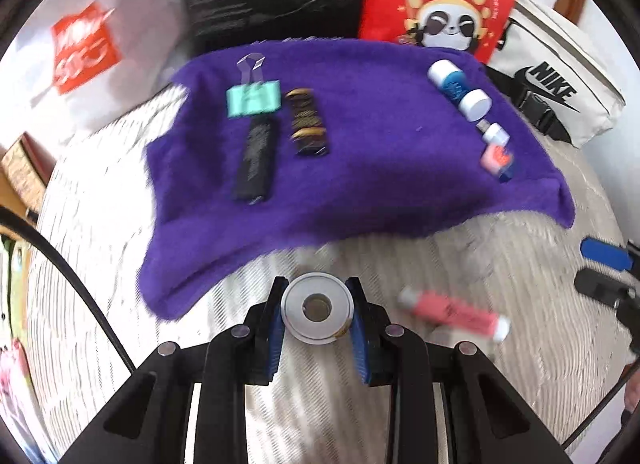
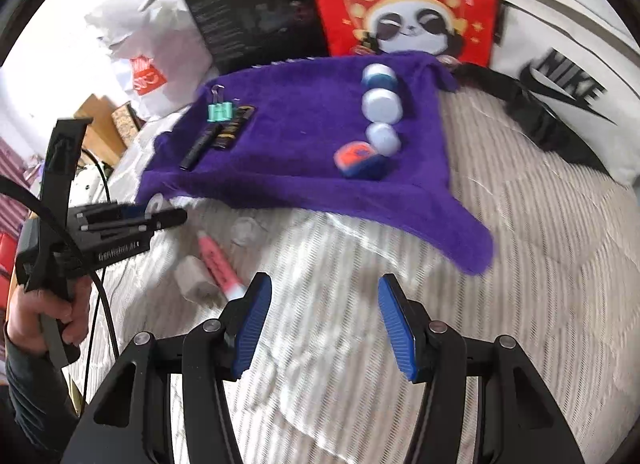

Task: Organize rigid objects
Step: 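Grasp the white tape roll with the left tool while the right tool grasps the clear round lid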

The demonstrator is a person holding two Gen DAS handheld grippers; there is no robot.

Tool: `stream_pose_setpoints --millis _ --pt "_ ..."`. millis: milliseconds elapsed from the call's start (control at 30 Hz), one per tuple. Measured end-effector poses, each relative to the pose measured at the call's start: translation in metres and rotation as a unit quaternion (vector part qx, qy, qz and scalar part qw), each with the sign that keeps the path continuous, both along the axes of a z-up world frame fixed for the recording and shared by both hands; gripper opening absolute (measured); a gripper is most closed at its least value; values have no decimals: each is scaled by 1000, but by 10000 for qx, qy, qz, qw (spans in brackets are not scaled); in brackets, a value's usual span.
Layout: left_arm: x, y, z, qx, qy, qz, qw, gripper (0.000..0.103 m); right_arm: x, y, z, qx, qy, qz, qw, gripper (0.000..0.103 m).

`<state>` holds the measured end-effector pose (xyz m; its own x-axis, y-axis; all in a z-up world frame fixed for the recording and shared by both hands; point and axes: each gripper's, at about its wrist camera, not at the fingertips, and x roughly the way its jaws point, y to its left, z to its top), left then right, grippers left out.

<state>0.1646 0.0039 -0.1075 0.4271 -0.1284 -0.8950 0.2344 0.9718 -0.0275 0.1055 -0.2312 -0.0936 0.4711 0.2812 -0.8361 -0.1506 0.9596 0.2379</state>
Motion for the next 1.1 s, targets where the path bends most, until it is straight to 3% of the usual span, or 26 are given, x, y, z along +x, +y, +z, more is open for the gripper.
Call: stream_pose_setpoints --millis 167,433,567,767,867,1100 --pt "-12 29 -11 -100 68 246 9996 27 10 29 -5 62 -111 319 9994 55" --pt "-16 28 -14 -93 -110 122 9998 28 23 59 -24 -43 -379 635 9973 51" --pt "-22 35 -14 -290 -169 131 9994 28 24 69 -33 -270 -534 788 9951 50" --pt "-23 39 -14 -357 -194 121 9991 28 30 82 -47 -594 -638 947 9917 38" --pt "-24 39 -14 -372 -211 118 9990 28 29 89 -49 -888 -836 1006 9874 27" --pt "-25 38 -14 -353 -273 130 9989 28 20 71 -39 -972 -761 889 9884 27"
